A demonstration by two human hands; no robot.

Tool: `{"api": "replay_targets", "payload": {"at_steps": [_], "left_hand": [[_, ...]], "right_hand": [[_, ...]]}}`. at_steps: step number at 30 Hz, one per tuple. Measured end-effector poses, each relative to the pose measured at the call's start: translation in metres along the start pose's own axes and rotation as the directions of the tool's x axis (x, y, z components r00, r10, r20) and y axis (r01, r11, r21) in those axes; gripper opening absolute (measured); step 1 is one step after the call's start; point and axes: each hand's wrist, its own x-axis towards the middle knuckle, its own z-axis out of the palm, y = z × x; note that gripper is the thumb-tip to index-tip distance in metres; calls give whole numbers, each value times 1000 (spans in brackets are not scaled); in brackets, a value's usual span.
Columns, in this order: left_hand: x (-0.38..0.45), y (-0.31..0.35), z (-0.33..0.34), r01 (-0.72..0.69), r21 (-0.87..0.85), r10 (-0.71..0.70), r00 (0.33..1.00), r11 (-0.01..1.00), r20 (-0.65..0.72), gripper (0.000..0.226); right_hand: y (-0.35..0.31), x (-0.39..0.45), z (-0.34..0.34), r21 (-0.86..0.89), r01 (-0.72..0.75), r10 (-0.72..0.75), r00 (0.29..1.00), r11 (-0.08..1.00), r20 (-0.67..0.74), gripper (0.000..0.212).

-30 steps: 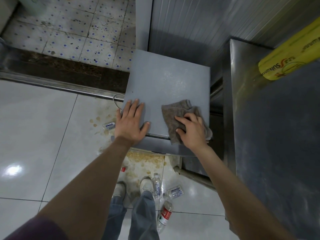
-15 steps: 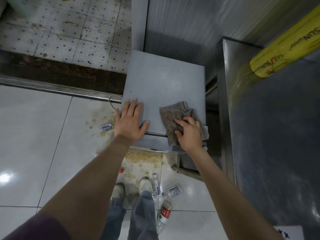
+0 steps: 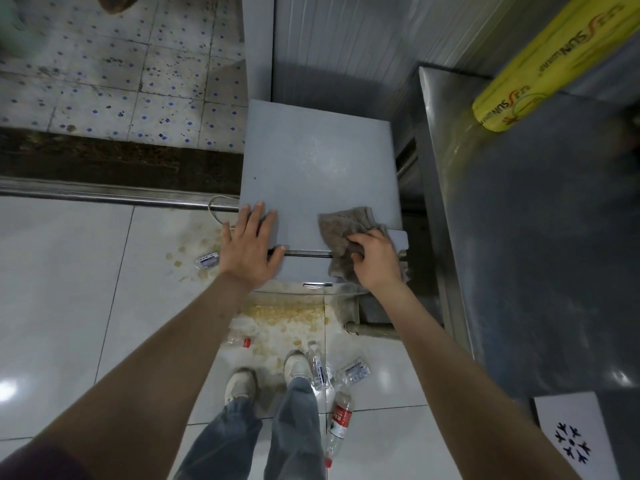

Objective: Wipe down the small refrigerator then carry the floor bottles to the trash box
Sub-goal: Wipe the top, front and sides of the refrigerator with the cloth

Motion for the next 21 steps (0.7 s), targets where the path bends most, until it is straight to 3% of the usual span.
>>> {"api": "replay_targets", "payload": {"at_steps": [5,11,21], "left_hand": [[-9,0,-2,-13,44,12,1000,999,29,70],[-8,10,-2,-27,66,27,1000,997,-1,68],[13,17,8,-22,86,22,1000,996,0,72]], "right_hand": [[3,-13,-2,10,-28,28,1000,1000,-8,35],[8,-4,-4,-91,24,-26,999,996,-18,34],[19,27,-9,-81,78,-85,992,994,-89,31]]}}
